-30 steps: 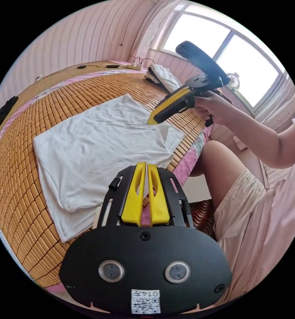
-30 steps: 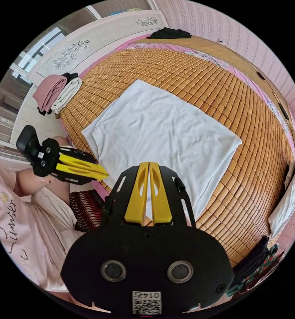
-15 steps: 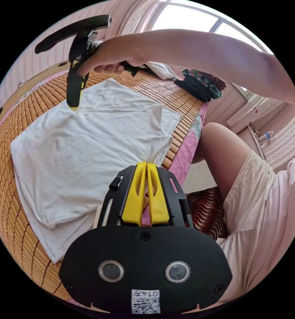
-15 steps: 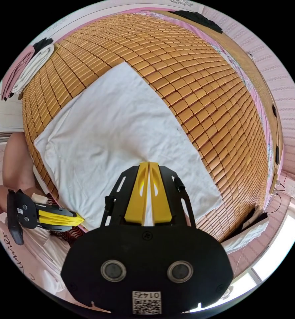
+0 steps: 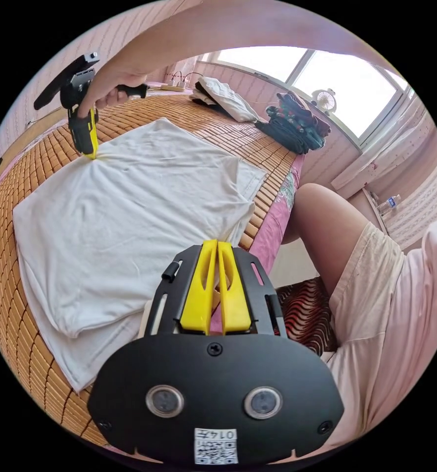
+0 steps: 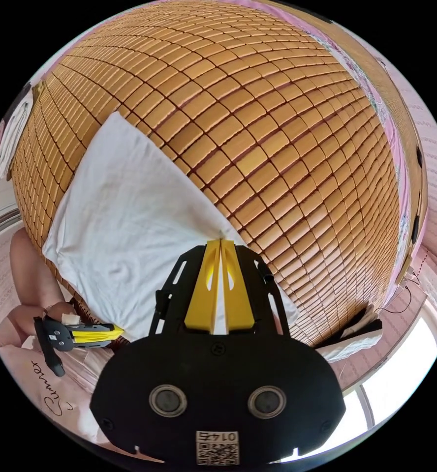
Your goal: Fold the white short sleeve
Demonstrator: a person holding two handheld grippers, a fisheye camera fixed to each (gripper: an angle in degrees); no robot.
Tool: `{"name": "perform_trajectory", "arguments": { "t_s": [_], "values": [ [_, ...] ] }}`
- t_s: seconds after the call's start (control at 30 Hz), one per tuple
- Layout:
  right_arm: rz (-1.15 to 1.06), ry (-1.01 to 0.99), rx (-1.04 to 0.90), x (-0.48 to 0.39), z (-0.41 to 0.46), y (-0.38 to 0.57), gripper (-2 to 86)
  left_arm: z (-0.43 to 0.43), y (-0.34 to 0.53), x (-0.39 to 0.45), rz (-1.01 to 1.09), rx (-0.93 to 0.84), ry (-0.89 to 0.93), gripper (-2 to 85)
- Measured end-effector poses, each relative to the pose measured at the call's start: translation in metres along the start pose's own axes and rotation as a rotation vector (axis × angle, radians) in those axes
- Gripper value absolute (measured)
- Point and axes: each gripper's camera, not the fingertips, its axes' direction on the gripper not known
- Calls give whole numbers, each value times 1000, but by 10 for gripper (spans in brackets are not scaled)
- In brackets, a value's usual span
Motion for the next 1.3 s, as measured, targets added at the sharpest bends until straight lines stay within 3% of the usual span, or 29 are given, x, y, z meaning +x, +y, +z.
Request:
{"name": "perform_trajectory", "arguments": {
  "t_s": [0.2, 0.27, 0.37, 0.47, 0.57, 0.7, 0.77, 1.07, 1.2, 1.3],
  "values": [
    [96, -52, 142, 24, 16, 49, -5, 3, 4, 15, 56, 3, -70, -9],
    [179, -192, 344, 41, 16, 117, -3, -1, 9, 17, 52, 36, -53, -7],
    [313, -253, 466, 55, 43, 230, 21, -14, 11, 21, 64, 116, 3, 8],
    [474, -243, 414, 58, 97, 339, 106, -22, 12, 29, 49, 195, 9, 49],
    [596, -350, 389, 51, 152, 428, 117, -20, 15, 38, 42, 285, -10, 88],
    [650, -427, 383, 41, 203, 485, 89, -4, -8, 51, 57, 242, 16, 109],
    [696, -430, 468, 47, 218, 511, 41, 9, -34, 63, 108, 238, -18, 136],
    [670, -748, 687, 85, 273, 596, 10, 89, -116, 95, 166, 0, -43, 203],
    [644, -940, 819, 94, 292, 633, 10, 99, -123, 110, 168, -13, -51, 190],
    [564, -1056, 861, 86, 301, 649, 16, 95, -120, 123, 152, -16, -110, 105]
  ]
}}
